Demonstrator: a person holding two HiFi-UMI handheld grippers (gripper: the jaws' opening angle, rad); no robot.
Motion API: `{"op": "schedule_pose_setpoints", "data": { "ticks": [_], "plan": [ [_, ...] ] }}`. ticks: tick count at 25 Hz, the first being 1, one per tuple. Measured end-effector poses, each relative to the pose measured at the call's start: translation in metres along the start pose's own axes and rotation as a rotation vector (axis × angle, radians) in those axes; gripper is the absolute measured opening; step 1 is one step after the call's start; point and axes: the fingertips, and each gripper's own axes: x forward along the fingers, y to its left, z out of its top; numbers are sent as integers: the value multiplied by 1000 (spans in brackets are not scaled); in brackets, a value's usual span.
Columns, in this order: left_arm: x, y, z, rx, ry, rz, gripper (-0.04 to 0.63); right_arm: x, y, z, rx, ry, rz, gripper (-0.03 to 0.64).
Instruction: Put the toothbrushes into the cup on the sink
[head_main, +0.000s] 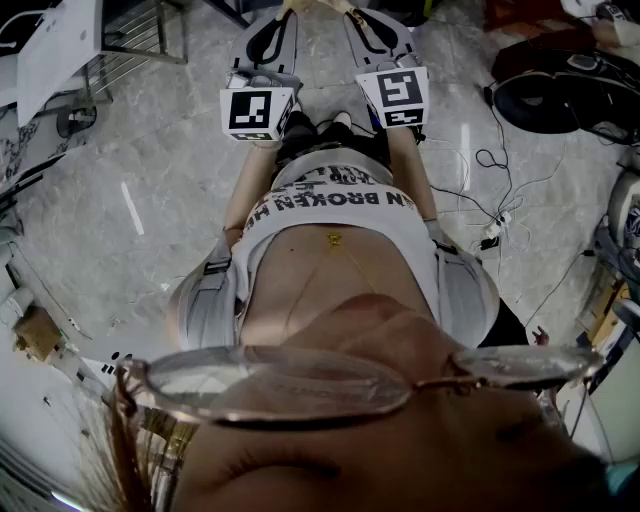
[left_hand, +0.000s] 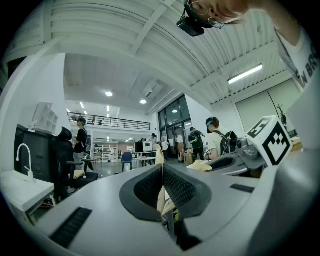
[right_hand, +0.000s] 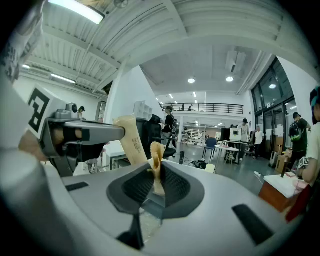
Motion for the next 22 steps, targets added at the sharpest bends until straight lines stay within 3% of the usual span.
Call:
{"op": "schedule_pose_setpoints", "data": {
  "ticks": [10,22],
  "plan": [
    [15,3,-10,-25,10,2,15,5,-19,-4,53,-39,-19,58],
    [91,51,-13,-49,-25,-97,15,70,-63,12,26,-32,-102,57]
  ]
}}
